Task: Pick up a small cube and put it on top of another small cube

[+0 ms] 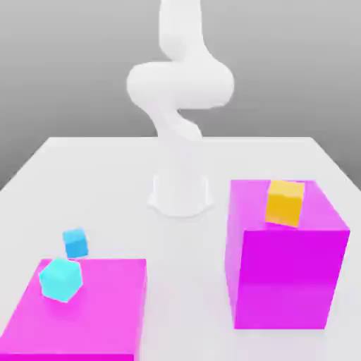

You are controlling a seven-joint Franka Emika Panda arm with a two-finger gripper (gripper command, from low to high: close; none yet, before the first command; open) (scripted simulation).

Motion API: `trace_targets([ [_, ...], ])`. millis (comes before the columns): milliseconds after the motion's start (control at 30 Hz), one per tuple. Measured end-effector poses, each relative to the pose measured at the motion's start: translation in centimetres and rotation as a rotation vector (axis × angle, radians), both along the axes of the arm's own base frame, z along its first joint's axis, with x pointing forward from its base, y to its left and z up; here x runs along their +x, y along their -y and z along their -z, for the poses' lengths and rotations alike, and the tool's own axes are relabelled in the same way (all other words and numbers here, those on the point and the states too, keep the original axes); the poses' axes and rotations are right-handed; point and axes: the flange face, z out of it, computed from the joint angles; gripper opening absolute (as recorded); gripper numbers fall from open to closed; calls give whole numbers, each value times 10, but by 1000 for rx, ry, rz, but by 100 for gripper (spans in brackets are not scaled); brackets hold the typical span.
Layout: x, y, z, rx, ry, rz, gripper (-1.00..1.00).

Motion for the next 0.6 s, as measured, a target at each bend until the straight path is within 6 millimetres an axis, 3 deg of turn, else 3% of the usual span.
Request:
trace_targets([
  [133, 33, -56, 70, -125, -94, -270, 0],
  [300, 44, -129, 160, -274, -188, -610, 0],
  [433, 31, -185, 233, -390, -250, -889, 0],
  [600, -9, -243, 324, -532, -312, -1246, 0],
])
